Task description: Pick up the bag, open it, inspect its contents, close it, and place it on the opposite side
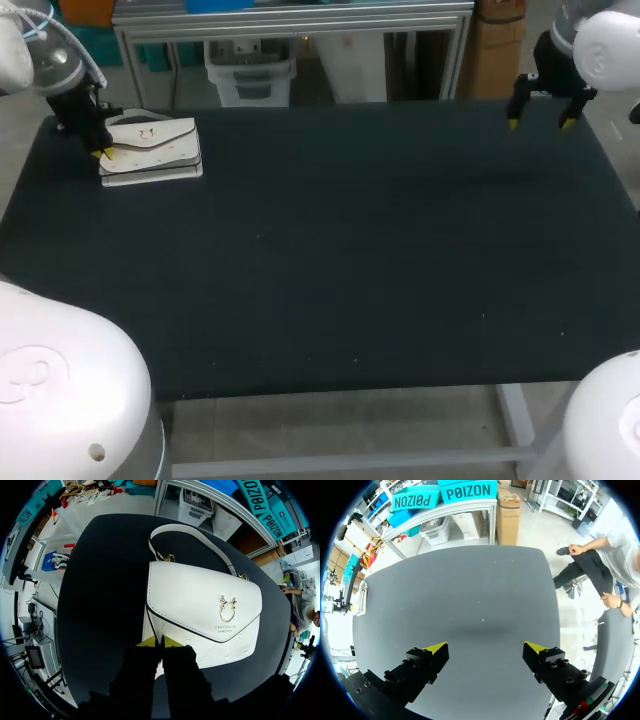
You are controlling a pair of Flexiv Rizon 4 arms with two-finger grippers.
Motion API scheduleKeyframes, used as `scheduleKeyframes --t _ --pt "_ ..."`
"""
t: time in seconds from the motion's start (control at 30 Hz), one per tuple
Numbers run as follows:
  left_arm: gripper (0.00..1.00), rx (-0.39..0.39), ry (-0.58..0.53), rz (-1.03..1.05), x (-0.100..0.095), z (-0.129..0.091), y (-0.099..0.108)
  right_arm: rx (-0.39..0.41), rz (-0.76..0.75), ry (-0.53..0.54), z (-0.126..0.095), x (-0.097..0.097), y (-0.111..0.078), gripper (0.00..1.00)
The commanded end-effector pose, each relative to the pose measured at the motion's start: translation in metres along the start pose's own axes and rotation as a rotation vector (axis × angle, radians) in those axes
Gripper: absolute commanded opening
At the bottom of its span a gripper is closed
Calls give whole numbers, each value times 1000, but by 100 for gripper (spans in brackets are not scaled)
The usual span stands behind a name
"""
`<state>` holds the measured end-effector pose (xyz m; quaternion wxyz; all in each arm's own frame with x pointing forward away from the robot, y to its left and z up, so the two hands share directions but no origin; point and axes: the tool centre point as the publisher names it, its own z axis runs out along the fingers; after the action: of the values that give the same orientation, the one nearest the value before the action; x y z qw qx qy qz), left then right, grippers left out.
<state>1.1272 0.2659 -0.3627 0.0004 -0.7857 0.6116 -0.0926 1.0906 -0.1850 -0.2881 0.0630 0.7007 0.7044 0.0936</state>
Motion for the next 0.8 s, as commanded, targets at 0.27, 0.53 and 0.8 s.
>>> scheduleKeyframes --t 0.27,0.53,0.8 --pt "0 -25 -41 -13 -26 -4 -18 104 5 -9 -4 -13 12 100" --pt "0 -28 -42 -9 -39 -10 -26 117 5 -19 -6 -11 13 100" --pt "0 -42 -21 -18 -57 -7 -23 124 14 -24 -7 -10 12 100"
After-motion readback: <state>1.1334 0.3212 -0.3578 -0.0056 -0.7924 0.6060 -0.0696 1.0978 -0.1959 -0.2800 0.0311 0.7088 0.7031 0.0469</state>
